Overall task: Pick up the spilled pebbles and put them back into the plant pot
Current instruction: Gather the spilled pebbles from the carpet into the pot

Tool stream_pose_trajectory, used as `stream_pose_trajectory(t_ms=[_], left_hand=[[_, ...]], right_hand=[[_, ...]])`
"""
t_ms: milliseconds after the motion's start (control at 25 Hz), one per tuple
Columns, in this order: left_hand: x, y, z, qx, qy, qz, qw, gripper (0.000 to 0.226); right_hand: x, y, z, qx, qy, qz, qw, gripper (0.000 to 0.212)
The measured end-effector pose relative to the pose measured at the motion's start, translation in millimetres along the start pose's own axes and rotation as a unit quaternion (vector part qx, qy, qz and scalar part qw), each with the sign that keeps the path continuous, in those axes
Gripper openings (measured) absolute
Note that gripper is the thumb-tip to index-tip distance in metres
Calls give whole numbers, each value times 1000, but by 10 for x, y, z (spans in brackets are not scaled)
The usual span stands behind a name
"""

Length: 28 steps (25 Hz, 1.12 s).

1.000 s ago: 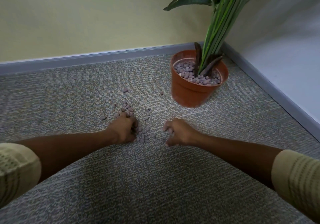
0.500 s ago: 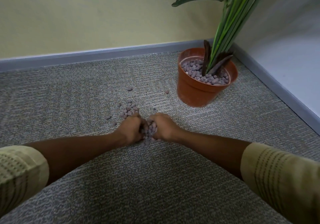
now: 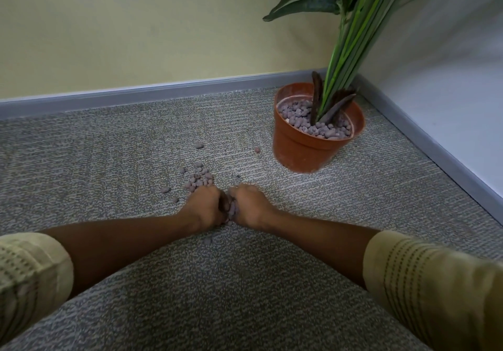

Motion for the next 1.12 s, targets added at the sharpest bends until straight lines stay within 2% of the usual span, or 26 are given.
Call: stream_pose_trajectory(t_ms=[160,360,520,600,680,800,880,1000,1120], left_hand=[[-15,-21,-55,-16,5,-41,999,15],[-19,-30,-137,17,2,-24,1000,13],[-66,39,-177,23,-16,3,1000,11],[-64,32,-215,41,-28,21,999,9],[-38,-4,-278,74,-39,40,996,11],[55,-26,-404,120,-30,54,991,14],[123,17,-465,138,-11,54,989,11],[191,76,-498,151,18,49,987,15],[187,72,-511,142,15,49,988,14]], right_hand=[[-9,4,-23,32,18,16,999,10],[-98,-117,-98,76,47,119,989,19],[-332,-184,-238,123,19,230,965,20],[-602,-86,-246,112,3,250,962,21],[-1070,85,-205,53,-47,220,973,19],[-1926,288,-188,-55,-207,113,970,20],[-2287,142,-135,-46,-290,97,951,22],[-2393,-153,-23,11,-311,62,948,19],[-2246,1,-58,-22,-307,4,952,25]])
Point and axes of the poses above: each hand's wrist, its own z-axis towards the middle knuckle, its own x-axis out of the palm, y = z × x, the point moved 6 cm from there along z, towards the middle knuckle, and after that the axes turned 15 degrees about z, right-handed, at the moved point
